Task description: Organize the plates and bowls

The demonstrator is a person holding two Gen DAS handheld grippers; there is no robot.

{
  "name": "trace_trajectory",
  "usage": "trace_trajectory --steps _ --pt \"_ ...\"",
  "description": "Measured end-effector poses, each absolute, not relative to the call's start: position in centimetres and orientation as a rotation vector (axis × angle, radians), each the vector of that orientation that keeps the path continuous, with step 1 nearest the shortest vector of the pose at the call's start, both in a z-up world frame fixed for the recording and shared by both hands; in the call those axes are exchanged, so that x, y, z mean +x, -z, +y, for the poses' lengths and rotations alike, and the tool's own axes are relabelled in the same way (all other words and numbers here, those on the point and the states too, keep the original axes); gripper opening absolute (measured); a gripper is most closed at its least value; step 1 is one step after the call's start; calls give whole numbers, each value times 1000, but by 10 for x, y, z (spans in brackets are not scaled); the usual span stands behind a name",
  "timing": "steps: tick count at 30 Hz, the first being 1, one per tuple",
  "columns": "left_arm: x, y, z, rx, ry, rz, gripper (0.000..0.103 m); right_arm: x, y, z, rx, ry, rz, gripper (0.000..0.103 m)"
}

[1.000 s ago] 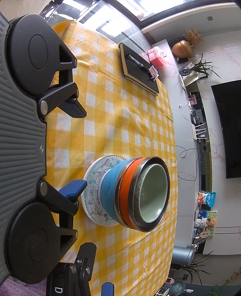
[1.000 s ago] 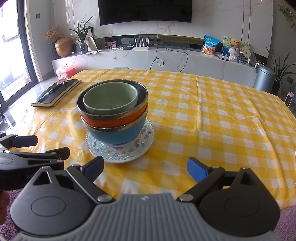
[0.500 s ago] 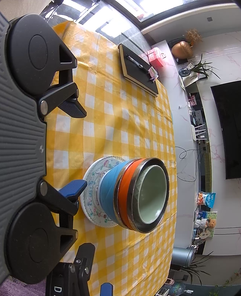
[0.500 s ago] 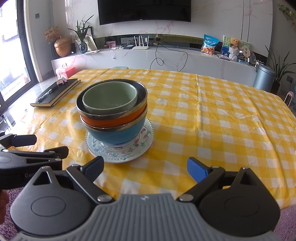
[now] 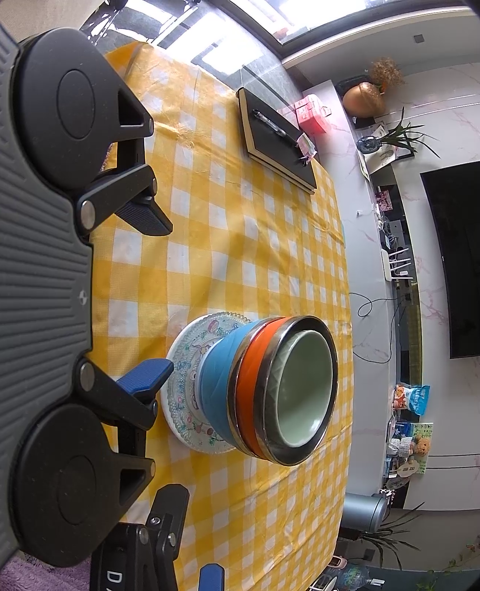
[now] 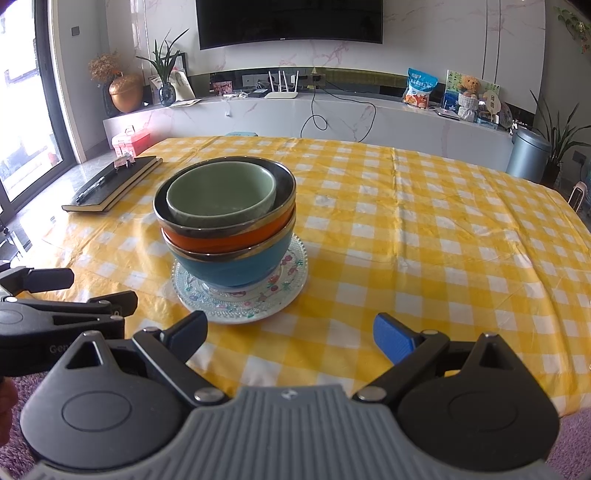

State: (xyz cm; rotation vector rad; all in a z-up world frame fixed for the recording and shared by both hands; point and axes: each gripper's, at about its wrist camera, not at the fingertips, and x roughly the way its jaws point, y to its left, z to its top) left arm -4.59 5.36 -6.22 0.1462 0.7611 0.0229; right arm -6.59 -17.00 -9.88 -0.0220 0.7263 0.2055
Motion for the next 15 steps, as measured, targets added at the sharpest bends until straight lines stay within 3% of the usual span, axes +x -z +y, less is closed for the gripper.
trace_trajectory --steps 15 --pt "-48 62 55 145 -22 758 89 -66 99 -170 -24 -206 726 95"
